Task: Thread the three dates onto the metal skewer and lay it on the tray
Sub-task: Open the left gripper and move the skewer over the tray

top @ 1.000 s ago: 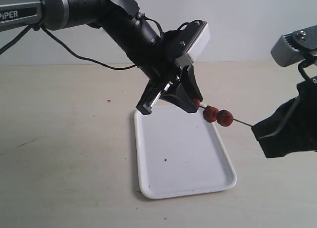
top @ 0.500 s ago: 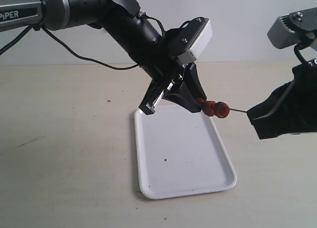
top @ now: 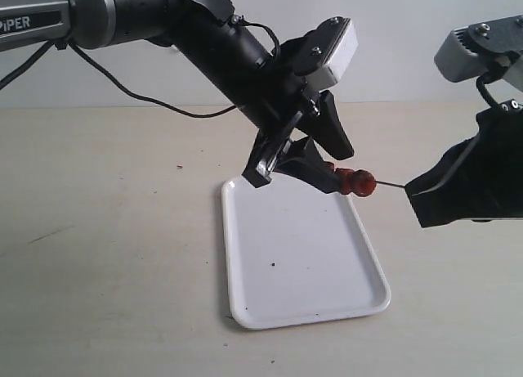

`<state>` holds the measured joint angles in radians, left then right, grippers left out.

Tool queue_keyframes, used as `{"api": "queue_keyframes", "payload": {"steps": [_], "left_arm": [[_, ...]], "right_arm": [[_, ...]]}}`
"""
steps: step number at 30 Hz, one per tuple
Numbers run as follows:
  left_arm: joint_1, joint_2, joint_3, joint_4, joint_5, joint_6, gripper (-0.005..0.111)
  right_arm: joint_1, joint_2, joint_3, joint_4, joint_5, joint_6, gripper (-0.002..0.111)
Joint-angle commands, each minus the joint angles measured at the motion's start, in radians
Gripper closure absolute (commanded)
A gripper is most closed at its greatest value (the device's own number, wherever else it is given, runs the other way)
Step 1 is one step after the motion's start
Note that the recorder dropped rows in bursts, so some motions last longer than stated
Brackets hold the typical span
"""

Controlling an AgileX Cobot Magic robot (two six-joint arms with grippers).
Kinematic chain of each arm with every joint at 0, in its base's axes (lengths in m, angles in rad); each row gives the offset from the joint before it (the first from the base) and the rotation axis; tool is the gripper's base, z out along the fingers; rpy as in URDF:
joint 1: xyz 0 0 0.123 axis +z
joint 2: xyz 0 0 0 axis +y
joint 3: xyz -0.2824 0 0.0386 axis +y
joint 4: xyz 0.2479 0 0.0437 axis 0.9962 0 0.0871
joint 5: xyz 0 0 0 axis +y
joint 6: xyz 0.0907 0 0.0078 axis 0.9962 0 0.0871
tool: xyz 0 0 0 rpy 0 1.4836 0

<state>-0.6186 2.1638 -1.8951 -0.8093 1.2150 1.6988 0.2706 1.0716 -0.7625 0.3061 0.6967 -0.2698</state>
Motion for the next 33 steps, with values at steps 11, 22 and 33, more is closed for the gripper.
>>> {"api": "queue_keyframes", "payload": {"steps": [11, 22, 33], "left_arm": [[0.257, -0.238, 0.021, 0.195, 0.006, -1.02, 0.106], [0.36, -0.506, 0.252, 0.166, -0.166, -1.129, 0.107], [0.443, -0.684, 0.442, 0.168, -0.256, -1.124, 0.107]], "right_arm": [[-0.003, 0.087, -0.01, -0.02, -0.176, 0.14, 0.108], [0.174, 0.269, -0.01, -0.085, -0.503, 0.328, 0.108], [0.262, 0.322, -0.01, -0.71, -0.412, 0.965, 0.108]]}}
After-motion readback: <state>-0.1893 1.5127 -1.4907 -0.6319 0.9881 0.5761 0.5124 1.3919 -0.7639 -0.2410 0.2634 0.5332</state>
